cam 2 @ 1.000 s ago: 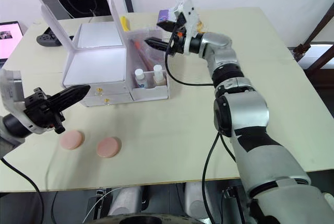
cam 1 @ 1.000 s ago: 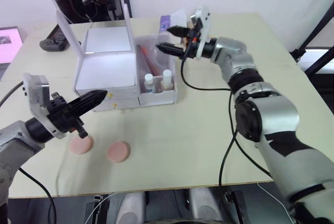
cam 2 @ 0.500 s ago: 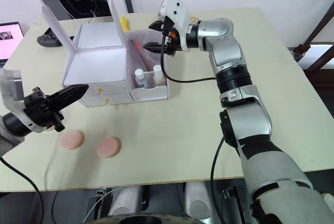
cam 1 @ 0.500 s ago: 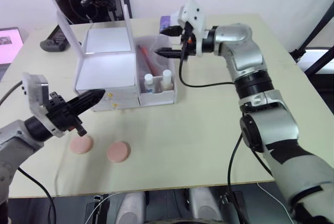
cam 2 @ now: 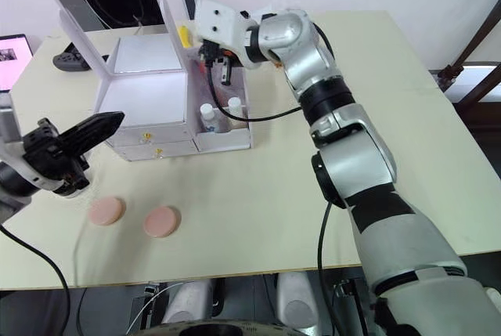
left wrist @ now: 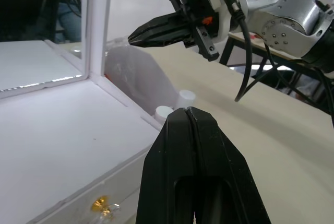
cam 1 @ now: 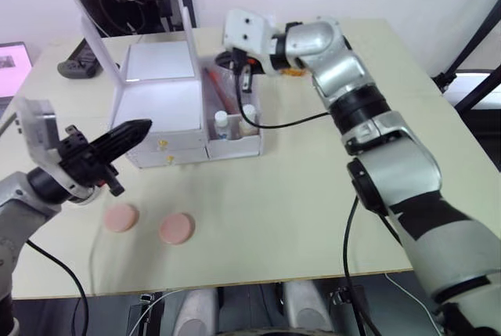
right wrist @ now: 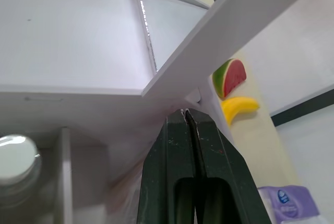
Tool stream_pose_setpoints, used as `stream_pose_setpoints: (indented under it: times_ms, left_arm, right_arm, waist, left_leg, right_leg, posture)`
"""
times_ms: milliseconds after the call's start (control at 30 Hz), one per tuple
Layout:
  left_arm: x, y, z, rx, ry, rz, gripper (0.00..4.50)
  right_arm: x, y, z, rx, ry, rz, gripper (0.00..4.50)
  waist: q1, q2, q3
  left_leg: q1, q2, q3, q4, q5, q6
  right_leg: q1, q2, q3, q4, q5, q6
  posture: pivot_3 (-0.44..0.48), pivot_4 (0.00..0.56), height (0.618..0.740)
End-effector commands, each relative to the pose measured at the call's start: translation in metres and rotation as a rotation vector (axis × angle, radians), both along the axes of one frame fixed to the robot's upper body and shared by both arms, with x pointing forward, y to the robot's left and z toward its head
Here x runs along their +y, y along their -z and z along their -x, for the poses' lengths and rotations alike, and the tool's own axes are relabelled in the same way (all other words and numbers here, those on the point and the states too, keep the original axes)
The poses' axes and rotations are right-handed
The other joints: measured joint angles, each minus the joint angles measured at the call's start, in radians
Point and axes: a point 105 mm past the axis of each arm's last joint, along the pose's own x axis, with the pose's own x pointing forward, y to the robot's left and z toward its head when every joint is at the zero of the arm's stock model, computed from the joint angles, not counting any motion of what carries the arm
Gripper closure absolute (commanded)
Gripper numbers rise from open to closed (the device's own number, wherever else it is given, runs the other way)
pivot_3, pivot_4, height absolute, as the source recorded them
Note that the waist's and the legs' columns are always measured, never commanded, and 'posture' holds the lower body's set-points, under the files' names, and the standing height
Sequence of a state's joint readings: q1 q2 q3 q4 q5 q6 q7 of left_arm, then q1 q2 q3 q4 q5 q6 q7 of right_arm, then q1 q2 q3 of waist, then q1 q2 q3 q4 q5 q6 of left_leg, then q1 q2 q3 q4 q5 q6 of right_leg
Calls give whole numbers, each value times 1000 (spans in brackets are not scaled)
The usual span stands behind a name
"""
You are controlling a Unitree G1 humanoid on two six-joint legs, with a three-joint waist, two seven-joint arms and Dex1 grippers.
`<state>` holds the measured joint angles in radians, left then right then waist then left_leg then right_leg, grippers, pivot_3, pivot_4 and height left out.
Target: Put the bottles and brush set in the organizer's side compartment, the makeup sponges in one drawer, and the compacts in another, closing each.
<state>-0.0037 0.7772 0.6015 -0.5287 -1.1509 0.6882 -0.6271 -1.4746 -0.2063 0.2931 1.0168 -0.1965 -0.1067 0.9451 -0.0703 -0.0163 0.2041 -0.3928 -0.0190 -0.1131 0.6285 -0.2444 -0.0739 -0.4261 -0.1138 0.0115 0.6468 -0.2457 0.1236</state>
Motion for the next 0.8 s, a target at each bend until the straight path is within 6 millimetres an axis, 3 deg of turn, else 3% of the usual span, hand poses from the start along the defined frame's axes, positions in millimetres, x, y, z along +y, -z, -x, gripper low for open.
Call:
stream_pose_setpoints:
  times_ms: [33,300,600,800]
  left_arm:
    - [1,-14,7,-66,-26,-31,4500]
    - [1,-17,12,-67,-59,-57,4500]
    - [4,-11,8,-43,-88,-99,4500]
    - [4,-10,8,-39,-94,-105,4500]
  right_arm:
    - [7,-7,-2,-55,11,16,4453]
    - [-1,23,-23,-107,155,139,4453]
    - [7,41,-27,-156,218,251,4453]
    - [1,50,-31,-160,270,341,4453]
  waist:
    - [2,0,0]
    - [-1,0,0]
    - [-2,0,0]
    - [1,-1,0]
  left_leg:
    - [0,0,0,0,0,0]
    - [0,0,0,0,0,0]
    - [1,0,0,0,0,0]
    - [1,0,0,0,0,0]
  right_leg:
    - [0,0,0,0,0,0]
    - [0,0,0,0,0,0]
    - [0,1,1,1,0,0]
    - [1,1,1,1,0,0]
  posture:
    - [0,150,740]
    - [0,150,740]
    - [0,150,740]
    - [0,150,740]
